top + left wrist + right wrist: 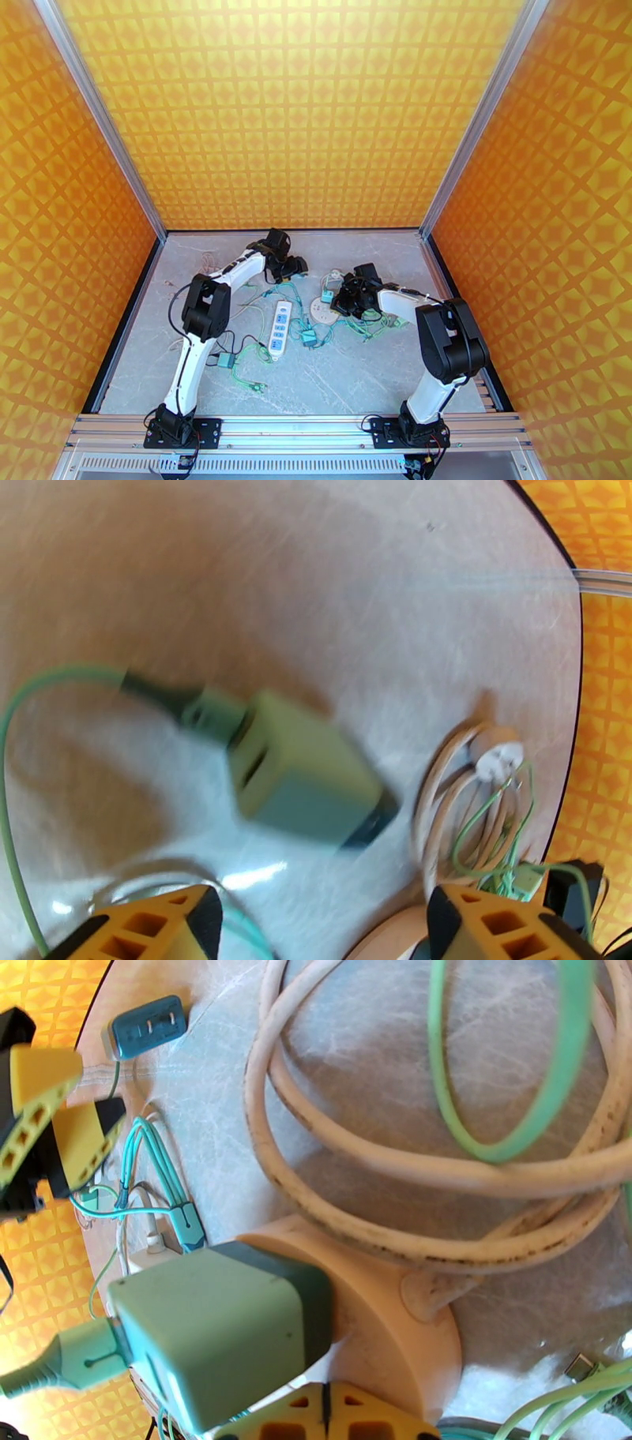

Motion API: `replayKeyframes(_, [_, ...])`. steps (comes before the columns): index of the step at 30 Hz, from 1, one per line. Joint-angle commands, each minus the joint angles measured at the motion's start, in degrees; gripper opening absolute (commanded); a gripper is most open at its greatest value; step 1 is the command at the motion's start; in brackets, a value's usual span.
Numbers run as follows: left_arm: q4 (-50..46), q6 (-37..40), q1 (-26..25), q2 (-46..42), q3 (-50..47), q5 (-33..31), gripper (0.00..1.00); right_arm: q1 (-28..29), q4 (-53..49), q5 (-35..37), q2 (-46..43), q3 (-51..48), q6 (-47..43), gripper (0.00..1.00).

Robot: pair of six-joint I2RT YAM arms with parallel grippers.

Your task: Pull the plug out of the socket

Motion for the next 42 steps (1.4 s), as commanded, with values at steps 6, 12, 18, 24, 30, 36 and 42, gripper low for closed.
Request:
replayKeyframes(6, [4.66, 5.19, -3.29, -12.23, -8.44, -1.38, 0.7, -0.54, -3.41, 2.57, -2.35, -0.27, -2.13, 0.0])
replayKeyframes(12, [4.24, 7.36, -7.88, -14.63, -11.95, -6.88, 0.69, -0.52, -2.39, 0.7, -6.36, 0.84, -3.04, 0.0])
replayKeyframes(18, [4.13, 8.21, -13.33, -14.97, -13.92, -13.98, 0.66, -0.6, -5.91, 6.21, -10.7, 0.6, -4.07, 0.02])
replayKeyframes(24, [4.6, 10.38, -18.89, -13.03, -12.18, -22.2, 0.68, -1.52, -5.08, 7.92, -12.44, -4.14, -1.06, 0.0])
replayKeyframes(30, [-0.52, 11.91, -21.65, -5.24, -2.23, -26.18, 0.69, -1.93, -3.82, 8.93, -15.99, -8.64, -0.11, 0.0])
replayKeyframes(36, [-6.23, 11.26, -22.12, 0.83, 5.81, -30.44, 0.67, -2.28, -1.98, 7.65, -17.05, -10.49, 1.46, 0.0])
replayKeyframes(42, [-7.0, 11.05, -22.08, 2.65, 7.22, -32.15, 0.66, -2.27, 0.22, 6.41, -17.37, -11.67, 2.82, 0.0])
